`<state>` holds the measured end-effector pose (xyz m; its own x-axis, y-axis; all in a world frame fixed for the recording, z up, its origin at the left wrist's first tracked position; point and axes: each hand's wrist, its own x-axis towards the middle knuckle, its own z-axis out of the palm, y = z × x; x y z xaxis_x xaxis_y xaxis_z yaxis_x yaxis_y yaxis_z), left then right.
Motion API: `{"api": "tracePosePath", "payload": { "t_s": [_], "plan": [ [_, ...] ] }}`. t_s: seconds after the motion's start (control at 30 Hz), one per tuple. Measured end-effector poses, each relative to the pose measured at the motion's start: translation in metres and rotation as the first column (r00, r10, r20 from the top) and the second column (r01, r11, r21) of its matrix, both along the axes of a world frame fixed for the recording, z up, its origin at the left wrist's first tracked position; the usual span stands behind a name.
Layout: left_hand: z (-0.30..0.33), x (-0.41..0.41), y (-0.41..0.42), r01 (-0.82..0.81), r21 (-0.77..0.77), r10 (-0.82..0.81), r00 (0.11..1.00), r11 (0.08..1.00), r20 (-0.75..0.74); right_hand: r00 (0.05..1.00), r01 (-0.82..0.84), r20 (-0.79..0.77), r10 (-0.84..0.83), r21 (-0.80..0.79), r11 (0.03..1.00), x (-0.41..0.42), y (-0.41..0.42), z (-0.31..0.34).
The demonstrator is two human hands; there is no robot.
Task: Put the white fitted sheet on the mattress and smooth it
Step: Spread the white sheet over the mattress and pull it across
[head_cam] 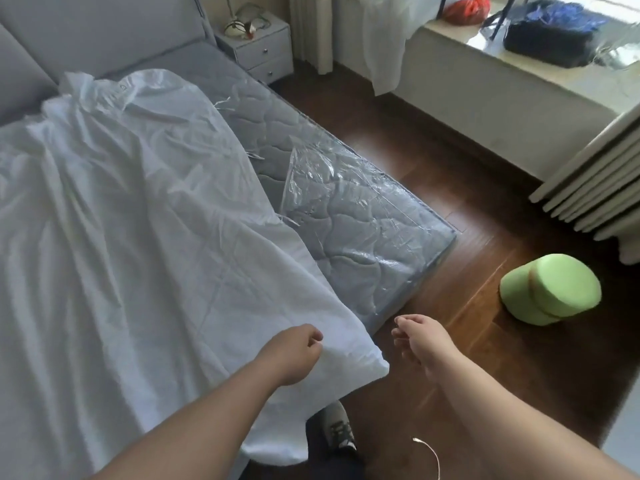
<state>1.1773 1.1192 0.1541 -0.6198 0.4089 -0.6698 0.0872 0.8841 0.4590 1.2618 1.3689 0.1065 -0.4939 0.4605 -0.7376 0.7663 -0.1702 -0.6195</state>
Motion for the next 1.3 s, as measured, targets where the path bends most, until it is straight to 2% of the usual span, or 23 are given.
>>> {"api": "tracePosePath", "payload": {
  "t_s": [0.27, 0.43, 0.7, 0.77, 0.87, 0.93, 1.1, 1.2, 1.3],
  "plan": [
    [-0.059, -0.041, 0.01, -0.137, 0.002, 0.136, 0.986, 0.991, 0.098, 0.949, -0.296, 0.131, 0.285, 0.072, 0.952, -0.086, -0.001, -0.066],
    [-0.122, -0.048, 0.009, -0.263, -0.025, 0.264, 0.956, 0.964, 0.125, 0.781, -0.602, 0.261, 0.568, 0.07, 0.796, -0.124, -0.022, -0.138],
    [-0.229, -0.055, 0.066, -0.251, -0.047, 0.256, 0.95, 0.967, 0.18, 0.785, -0.608, 0.288, 0.549, 0.187, 0.771, -0.136, -0.014, -0.25],
    [-0.251, -0.056, 0.082, -0.334, -0.064, 0.34, 0.917, 0.94, 0.21, 0.807, -0.587, 0.224, 0.546, 0.202, 0.784, -0.13, -0.009, -0.263],
    [-0.274, -0.054, 0.097, -0.547, -0.107, 0.556, 0.8, 0.83, 0.225, 0.807, -0.587, 0.145, 0.573, 0.093, 0.804, -0.122, -0.009, -0.269],
    [-0.279, -0.052, 0.102, -0.618, -0.152, 0.636, 0.739, 0.771, 0.223, 0.767, -0.634, 0.162, 0.621, 0.042, 0.772, -0.118, -0.014, -0.271],
    [-0.279, -0.049, 0.098, -0.522, -0.285, 0.555, 0.831, 0.804, 0.042, 0.618, -0.782, 0.234, 0.751, 0.081, 0.618, -0.119, -0.02, -0.276],
    [-0.267, -0.046, 0.085, -0.531, -0.327, 0.569, 0.822, 0.782, 0.026, 0.608, -0.792, 0.256, 0.752, 0.126, 0.598, -0.12, -0.004, -0.26],
    [-0.239, -0.039, 0.076, -0.563, -0.363, 0.605, 0.796, 0.742, 0.002, 0.672, -0.739, 0.29, 0.681, 0.329, 0.589, -0.124, 0.025, -0.221]
  ]
}}
